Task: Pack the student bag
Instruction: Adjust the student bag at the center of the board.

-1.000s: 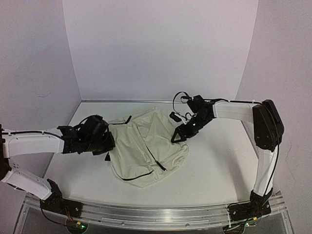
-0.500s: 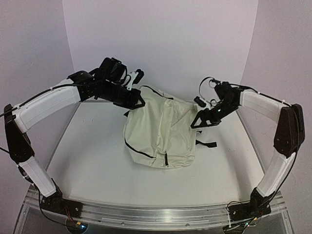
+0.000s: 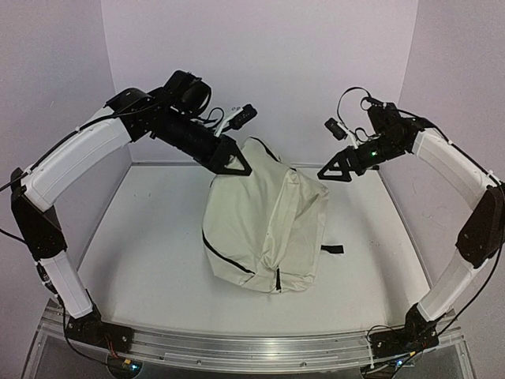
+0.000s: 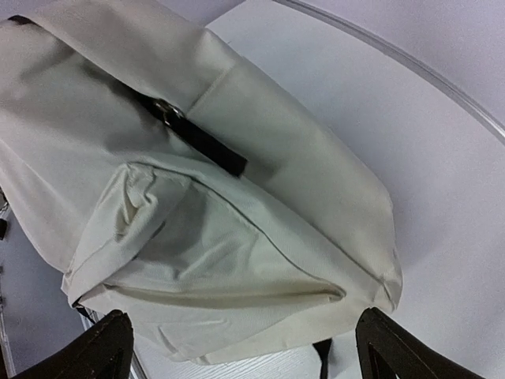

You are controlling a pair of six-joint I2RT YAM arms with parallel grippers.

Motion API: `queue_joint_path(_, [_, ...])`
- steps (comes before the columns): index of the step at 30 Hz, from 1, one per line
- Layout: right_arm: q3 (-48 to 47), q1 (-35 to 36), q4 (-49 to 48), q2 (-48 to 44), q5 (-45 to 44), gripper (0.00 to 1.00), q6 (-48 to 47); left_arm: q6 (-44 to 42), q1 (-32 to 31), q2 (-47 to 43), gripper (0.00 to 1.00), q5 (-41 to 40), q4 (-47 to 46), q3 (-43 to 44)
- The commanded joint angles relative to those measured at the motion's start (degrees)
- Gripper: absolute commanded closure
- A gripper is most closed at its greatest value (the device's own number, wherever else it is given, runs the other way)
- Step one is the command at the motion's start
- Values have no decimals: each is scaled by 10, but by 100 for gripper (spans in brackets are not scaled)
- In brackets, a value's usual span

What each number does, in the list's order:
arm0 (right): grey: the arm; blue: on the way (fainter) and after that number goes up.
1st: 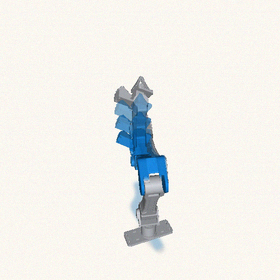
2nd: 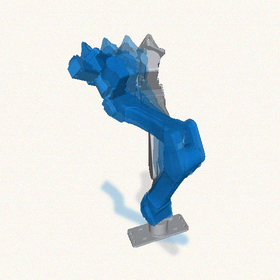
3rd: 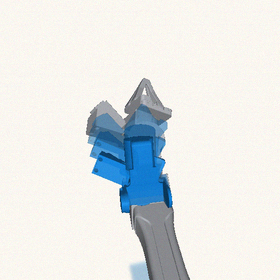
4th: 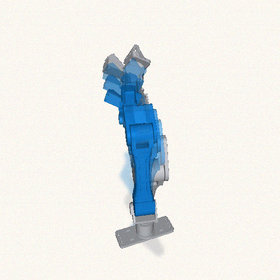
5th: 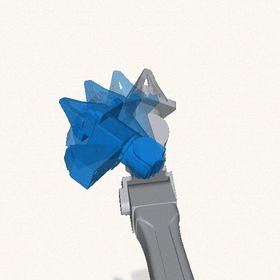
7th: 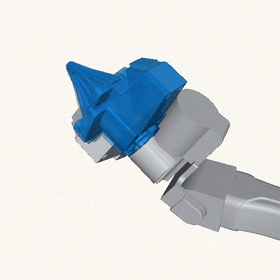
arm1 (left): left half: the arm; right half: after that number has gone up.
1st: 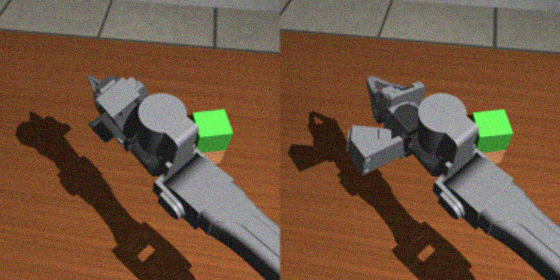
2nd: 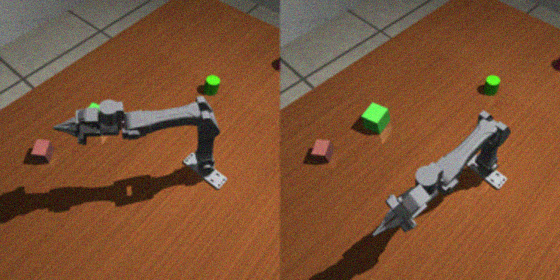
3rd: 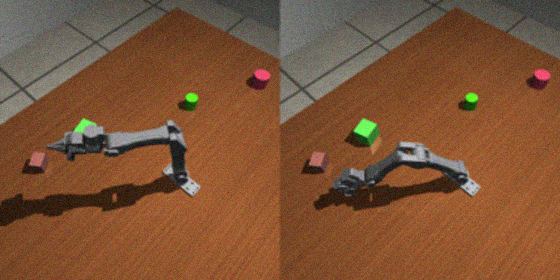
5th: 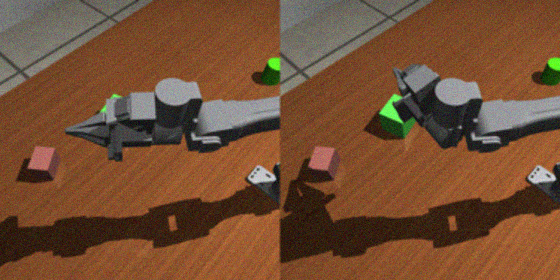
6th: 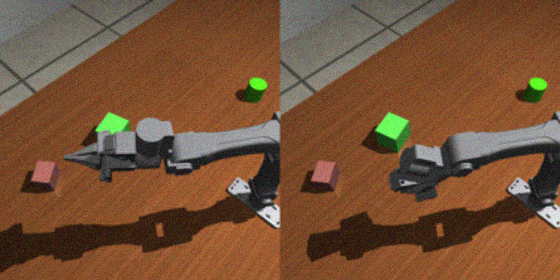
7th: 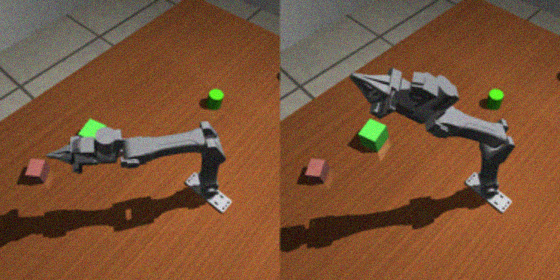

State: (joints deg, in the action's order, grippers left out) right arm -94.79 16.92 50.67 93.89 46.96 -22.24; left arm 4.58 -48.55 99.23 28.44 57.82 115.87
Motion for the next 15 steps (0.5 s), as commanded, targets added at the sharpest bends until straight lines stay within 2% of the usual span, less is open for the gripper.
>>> queue_joint_path(1, [-67, 64, 13, 17, 14, 2, -83, -35, 0, -8, 100, 78, -99, 59])
queue_joint_path(6, [-106, 134, 15, 53, -7, 2, -124, -44, 0, -3, 100, 108, -98, 63])
queue_joint_path(11, [-154, 157, 13, 107, -16, 2, -134, -45, 0, -7, 100, 124, -101, 55])
queue_joint_path(13, [-162, 162, 14, 118, -16, 11, -134, -44, 0, -9, 100, 125, -102, 51])
queue_joint_path(15, [-161, 168, 14, 120, -21, 29, -137, -43, 1, -14, 100, 118, -106, 43])
